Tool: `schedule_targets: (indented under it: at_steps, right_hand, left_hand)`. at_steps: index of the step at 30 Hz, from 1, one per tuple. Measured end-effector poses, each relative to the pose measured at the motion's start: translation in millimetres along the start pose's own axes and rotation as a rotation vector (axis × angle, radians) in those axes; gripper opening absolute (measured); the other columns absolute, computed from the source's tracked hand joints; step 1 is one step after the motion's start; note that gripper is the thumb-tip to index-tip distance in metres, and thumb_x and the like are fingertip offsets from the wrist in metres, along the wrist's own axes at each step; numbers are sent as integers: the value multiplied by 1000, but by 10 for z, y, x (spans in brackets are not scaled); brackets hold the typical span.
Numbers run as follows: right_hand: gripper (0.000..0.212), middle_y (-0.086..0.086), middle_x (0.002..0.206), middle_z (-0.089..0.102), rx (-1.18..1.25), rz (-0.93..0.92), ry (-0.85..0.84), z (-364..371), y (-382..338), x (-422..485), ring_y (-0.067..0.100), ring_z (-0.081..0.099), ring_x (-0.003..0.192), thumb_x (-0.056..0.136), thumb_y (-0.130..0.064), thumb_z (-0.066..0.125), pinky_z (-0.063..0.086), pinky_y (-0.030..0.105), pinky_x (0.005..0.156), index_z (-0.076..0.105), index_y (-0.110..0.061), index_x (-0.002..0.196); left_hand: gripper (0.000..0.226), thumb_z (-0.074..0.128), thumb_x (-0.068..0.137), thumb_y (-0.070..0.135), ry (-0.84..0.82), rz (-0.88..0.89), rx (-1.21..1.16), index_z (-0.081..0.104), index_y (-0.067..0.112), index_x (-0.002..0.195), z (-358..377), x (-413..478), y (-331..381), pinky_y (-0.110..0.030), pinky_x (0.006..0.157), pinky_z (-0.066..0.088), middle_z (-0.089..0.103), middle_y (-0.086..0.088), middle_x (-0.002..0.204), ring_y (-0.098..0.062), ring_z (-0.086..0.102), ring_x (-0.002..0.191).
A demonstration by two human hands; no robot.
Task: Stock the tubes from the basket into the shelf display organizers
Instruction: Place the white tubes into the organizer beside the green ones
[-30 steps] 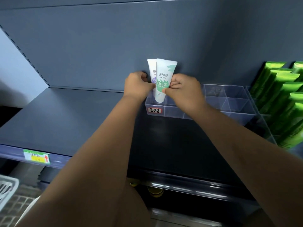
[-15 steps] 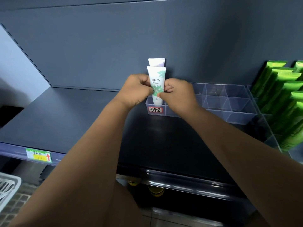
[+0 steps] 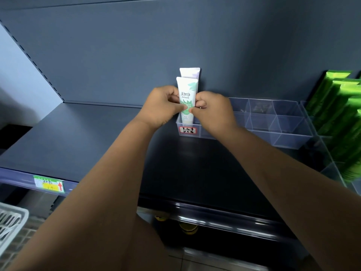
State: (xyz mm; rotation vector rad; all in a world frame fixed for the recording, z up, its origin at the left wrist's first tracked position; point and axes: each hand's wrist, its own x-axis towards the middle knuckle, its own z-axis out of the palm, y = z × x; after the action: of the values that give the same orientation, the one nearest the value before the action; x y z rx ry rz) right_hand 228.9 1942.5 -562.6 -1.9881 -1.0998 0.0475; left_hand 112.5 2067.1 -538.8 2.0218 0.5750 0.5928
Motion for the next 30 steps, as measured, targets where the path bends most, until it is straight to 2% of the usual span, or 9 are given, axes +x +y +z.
schedule_targets:
  at_steps: [7,13,18,21,30]
  right_hand:
    - [27,2,124,72,-31,-30,23,25,17,-15,19,71,106,90,-25,75,61,38,84,71,-12,113]
    - [27,3,116,74,-136,-57,45,75,38,-6,23,71,99,86,-28,75,60,42,78,71,-12,107]
    - [31,6,118,72,-187,-82,88,83,12,-42,26,66,101,85,-27,73,58,43,79,71,-11,113]
    - [29,6,114,73,-184,-86,117,84,5,-62,28,65,99,85,-28,72,56,43,80,71,-12,110]
    - [15,3,105,75,-186,-67,63,51,14,-26,26,67,91,88,-25,72,57,42,75,70,-12,94]
  left_hand:
    - [18,77,85,-1,-9,8,13,70,2,102,-13,-13,-43,-31,86,61,77,-1,101,-10,75,93]
    - [18,77,87,7,4,10,82,67,20,92,8,-49,-22,-23,80,60,75,8,99,-1,72,88]
    - [17,78,87,13,27,-14,134,68,14,101,1,-73,-24,-21,77,57,74,10,96,0,70,85]
    - [15,77,87,15,74,-5,164,70,16,100,-5,-93,-22,-17,73,53,75,10,94,0,68,81]
    - [10,76,87,11,90,-32,167,69,7,93,11,-77,-65,-37,87,59,77,1,94,-11,73,89]
